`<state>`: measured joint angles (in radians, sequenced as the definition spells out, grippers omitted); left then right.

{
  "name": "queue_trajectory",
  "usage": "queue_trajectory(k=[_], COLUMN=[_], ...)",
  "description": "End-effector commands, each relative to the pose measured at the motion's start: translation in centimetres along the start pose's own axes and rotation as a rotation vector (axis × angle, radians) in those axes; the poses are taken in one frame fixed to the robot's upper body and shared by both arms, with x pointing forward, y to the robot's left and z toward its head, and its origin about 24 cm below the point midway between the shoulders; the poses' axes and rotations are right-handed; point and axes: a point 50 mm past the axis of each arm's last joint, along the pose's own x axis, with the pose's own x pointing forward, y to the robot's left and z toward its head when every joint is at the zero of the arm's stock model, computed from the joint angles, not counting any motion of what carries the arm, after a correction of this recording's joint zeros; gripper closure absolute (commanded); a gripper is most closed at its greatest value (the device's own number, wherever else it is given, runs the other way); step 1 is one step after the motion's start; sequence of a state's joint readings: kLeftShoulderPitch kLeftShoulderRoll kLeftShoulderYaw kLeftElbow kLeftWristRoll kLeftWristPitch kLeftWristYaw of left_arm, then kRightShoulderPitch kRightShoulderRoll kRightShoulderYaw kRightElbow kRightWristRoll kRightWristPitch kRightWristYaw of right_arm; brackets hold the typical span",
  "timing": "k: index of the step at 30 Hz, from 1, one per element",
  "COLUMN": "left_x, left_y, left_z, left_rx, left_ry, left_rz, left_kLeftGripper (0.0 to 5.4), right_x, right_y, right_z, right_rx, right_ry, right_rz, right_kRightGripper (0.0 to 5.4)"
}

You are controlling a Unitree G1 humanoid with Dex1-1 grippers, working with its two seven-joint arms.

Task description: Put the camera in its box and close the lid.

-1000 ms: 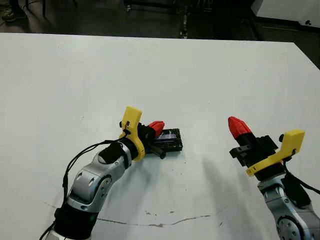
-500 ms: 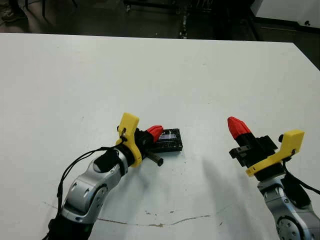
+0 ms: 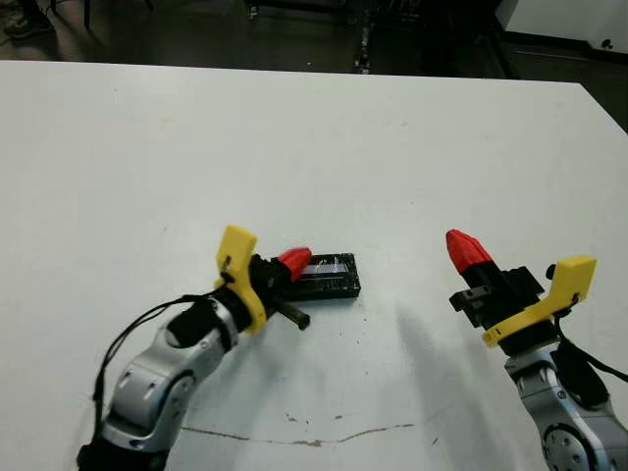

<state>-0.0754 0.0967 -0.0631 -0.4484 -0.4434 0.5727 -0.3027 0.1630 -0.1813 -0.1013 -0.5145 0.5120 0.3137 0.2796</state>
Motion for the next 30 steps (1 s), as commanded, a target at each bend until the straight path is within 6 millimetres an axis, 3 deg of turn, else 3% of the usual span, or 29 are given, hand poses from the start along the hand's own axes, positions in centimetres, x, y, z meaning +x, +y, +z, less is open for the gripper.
queue_trajectory(k=[1, 5, 11, 16, 21, 25, 30], left_x=[-1.3, -3.2, -5.5, -6.4, -6.4, -5.8, -5.4], left_y=[1.1, 2.9, 5.3, 6.6, 6.8, 6.6, 6.7], left_z=[2.1, 5.0, 6.5, 5.1, 1.8, -0.6, -1.1], left_rx=[0.014, 0.043, 0.088, 0.16, 0.198, 0.133, 0.157], left_ry=[-0.142, -0.341, -0.459, -0.485, -0.516, -0.509, -0.503], left_rz=[0.065, 0.197, 0.372, 0.558, 0.712, 0.718, 0.67], left_kLeftGripper=[5.38, 5.38, 5.38, 5.38, 5.38, 5.38, 5.38], right_x=[-0.2, -0.1, 0.1, 0.4, 0.9, 1.4, 1.8], right_y=[-0.3, -0.3, -0.6, -1.0, -1.1, -1.0, -0.8], right_z=[-0.1, 0.0, 0.6, 1.3, 1.9, 1.9, 2.0], right_rx=[-0.004, -0.009, -0.007, -0.012, -0.052, -0.075, -0.081], right_ry=[0.012, 0.004, -0.025, -0.092, -0.183, -0.22, -0.226], right_rz=[-0.017, -0.02, -0.042, -0.096, -0.183, -0.208, -0.222], right_kRightGripper=[5.4, 5.4, 5.4, 5.4, 5.4, 5.4, 5.4])
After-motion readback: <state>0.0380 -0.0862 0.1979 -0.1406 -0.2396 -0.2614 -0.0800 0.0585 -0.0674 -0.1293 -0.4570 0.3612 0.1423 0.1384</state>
